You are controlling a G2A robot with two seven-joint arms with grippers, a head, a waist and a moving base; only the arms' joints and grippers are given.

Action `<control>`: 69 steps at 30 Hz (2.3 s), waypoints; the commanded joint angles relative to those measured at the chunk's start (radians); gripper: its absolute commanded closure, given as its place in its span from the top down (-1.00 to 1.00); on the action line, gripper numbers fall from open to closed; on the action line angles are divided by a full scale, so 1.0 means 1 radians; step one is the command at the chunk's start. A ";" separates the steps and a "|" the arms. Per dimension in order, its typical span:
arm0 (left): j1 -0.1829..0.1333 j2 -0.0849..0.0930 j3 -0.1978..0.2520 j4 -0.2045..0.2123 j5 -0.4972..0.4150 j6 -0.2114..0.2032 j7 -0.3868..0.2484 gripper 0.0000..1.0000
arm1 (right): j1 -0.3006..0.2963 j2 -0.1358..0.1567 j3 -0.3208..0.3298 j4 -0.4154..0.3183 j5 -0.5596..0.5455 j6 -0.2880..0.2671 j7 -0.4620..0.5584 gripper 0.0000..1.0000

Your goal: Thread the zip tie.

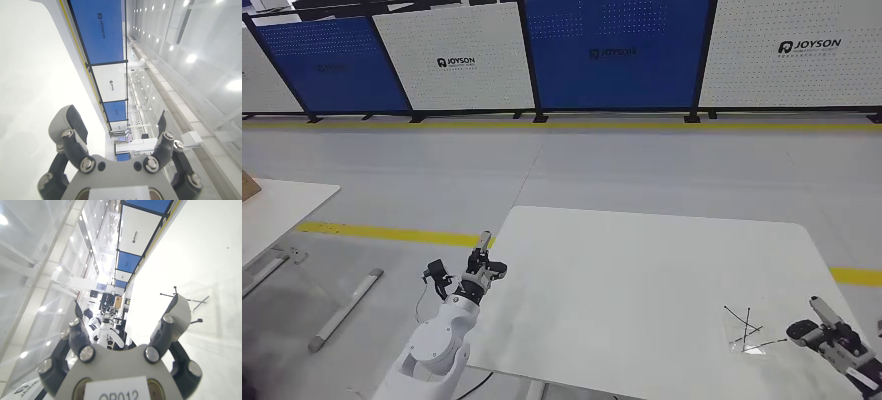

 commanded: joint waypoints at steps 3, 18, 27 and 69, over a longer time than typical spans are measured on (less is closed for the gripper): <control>0.000 0.000 0.000 0.000 0.000 0.000 0.000 1.00 | 0.000 0.000 0.000 0.000 0.000 0.000 0.000 1.00; 0.000 0.000 0.000 0.000 0.000 0.000 0.000 1.00 | 0.015 0.022 0.085 0.090 0.008 -0.042 0.150 1.00; 0.000 0.000 0.000 0.000 0.000 0.000 0.000 1.00 | 0.105 0.034 0.028 0.175 -0.104 0.029 0.152 1.00; 0.000 0.000 0.000 0.000 0.000 0.000 0.000 1.00 | 0.165 0.060 -0.025 0.219 -0.227 0.043 0.269 1.00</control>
